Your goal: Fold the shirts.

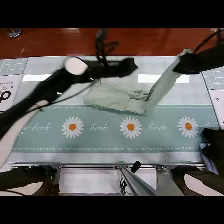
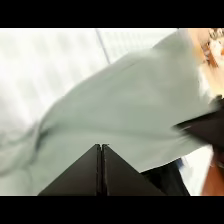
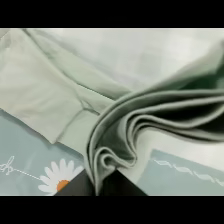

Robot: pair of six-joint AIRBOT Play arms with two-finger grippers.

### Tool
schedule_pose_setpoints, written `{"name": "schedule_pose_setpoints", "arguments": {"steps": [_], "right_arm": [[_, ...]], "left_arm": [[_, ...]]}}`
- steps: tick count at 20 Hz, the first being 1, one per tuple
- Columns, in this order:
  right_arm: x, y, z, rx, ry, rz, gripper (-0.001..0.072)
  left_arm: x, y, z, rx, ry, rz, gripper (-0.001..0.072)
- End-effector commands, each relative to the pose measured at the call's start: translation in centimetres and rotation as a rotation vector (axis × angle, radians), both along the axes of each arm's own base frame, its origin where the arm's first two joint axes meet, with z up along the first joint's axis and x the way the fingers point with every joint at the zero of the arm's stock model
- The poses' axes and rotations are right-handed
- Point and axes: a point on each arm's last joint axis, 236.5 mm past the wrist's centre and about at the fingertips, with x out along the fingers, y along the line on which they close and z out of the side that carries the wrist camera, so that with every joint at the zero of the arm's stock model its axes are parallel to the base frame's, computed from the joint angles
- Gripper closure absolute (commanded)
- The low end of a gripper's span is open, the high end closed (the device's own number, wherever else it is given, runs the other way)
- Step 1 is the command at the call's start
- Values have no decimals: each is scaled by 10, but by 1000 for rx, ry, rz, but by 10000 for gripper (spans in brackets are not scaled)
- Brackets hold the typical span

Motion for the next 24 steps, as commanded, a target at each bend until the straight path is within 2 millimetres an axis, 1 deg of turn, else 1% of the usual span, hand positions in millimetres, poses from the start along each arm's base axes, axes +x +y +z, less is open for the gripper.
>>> {"name": "schedule_pose_setpoints", "arguments": {"steps": [1,2,4,6,8,10,12,14,16,17,18,19,20,21,22,23,24], "right_arm": [[13,58,-32,15,5,61,680],[19,76,-40,34,0,83,680],[34,119,-56,92,-27,115,680],[41,160,-73,155,-25,132,680],[45,201,-92,227,-12,128,680],[45,236,-114,278,9,113,679],[38,271,-138,327,48,84,679],[28,303,-157,388,96,56,679],[18,328,-168,432,120,45,671],[16,336,-169,454,122,37,467],[14,341,-166,476,128,29,183],[13,342,-161,492,134,26,124],[14,339,-154,499,132,26,124],[17,331,-143,500,125,35,124],[17,321,-131,494,121,57,124],[15,307,-118,475,118,95,125],[12,284,-106,422,105,151,125]], "left_arm": [[-8,88,87,90,-232,104,684],[-16,112,107,108,-274,127,684],[-36,153,135,149,-334,165,684],[-59,187,156,185,-371,212,684],[-81,214,171,213,-393,262,684],[-102,229,181,237,-419,288,683],[-119,235,187,236,-418,298,683],[-128,236,186,250,-416,287,684],[-131,234,181,259,-403,274,683],[-130,234,179,262,-397,270,683],[-130,234,177,266,-390,265,683],[-129,233,175,270,-382,261,683],[-129,233,172,271,-378,260,683],[-128,233,170,272,-371,259,683],[-127,233,167,273,-366,258,683],[-125,235,164,285,-363,263,683],[-123,240,160,311,-362,276,682]]}}
